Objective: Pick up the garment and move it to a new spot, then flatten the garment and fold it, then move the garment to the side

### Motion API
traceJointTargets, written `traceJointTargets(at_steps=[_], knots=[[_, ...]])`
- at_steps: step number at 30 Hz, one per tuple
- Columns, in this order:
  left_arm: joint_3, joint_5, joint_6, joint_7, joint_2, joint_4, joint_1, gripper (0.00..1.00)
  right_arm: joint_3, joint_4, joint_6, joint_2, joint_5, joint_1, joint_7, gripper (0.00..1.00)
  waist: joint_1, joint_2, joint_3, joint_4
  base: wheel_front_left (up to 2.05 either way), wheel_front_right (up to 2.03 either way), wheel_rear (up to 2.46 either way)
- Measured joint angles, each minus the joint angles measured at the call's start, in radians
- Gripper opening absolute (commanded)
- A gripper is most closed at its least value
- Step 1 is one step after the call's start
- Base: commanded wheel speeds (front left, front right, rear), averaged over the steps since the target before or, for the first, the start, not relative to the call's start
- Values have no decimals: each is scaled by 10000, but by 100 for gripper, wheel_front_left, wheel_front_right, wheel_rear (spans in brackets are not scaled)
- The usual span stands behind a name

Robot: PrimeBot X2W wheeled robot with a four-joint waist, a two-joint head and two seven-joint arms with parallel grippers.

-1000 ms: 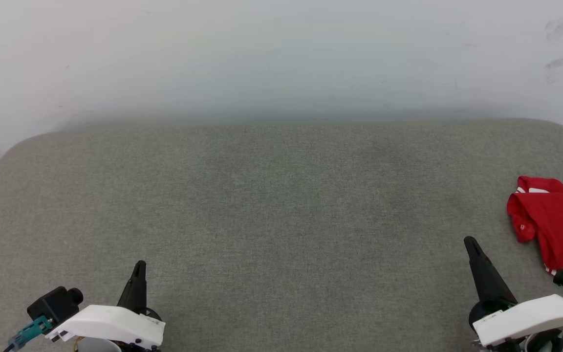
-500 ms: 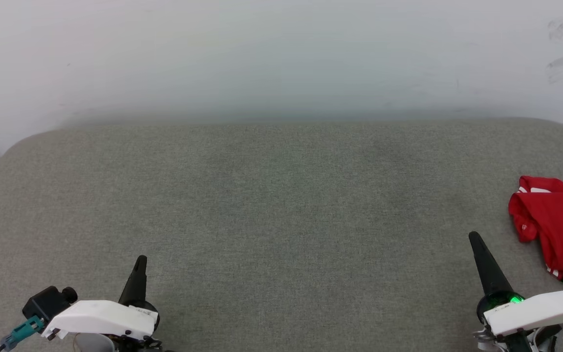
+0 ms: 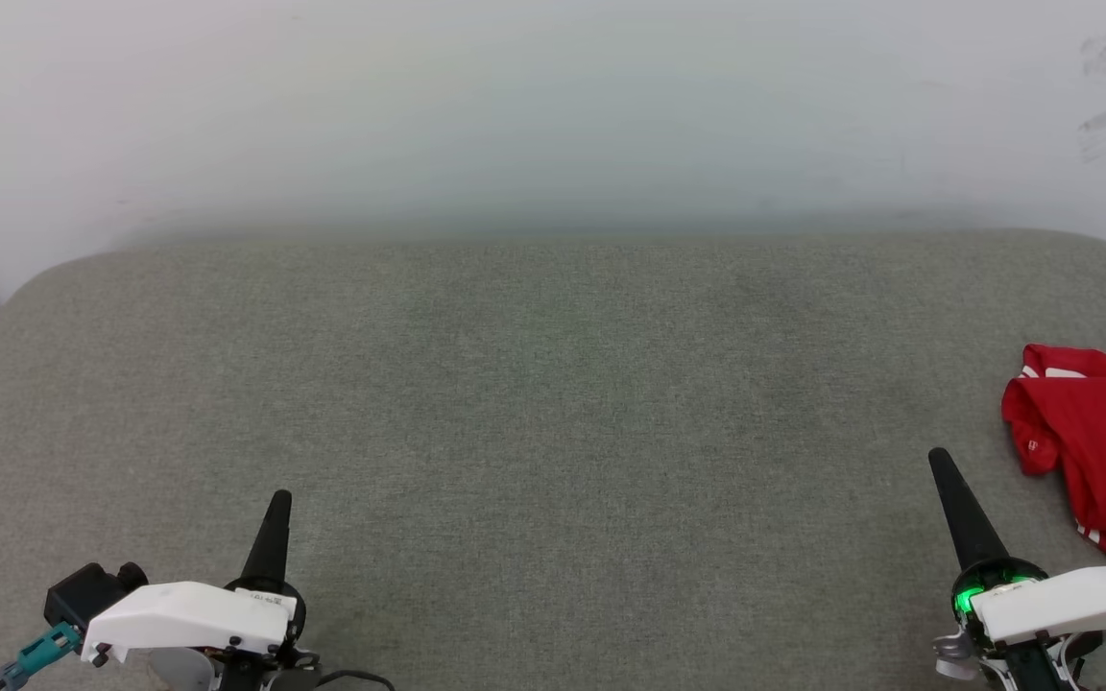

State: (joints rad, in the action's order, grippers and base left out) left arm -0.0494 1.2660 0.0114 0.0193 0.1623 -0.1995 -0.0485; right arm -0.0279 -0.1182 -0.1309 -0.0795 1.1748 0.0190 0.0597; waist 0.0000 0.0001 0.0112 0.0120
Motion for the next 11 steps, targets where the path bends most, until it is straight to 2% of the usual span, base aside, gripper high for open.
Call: traceJointTargets(at_steps=[11], knots=[[339,800,288,-272,-224,-100,-152,0,-109,-276,0,-2,1070,191,33,0,0,0,-27,-23,0,0,0]])
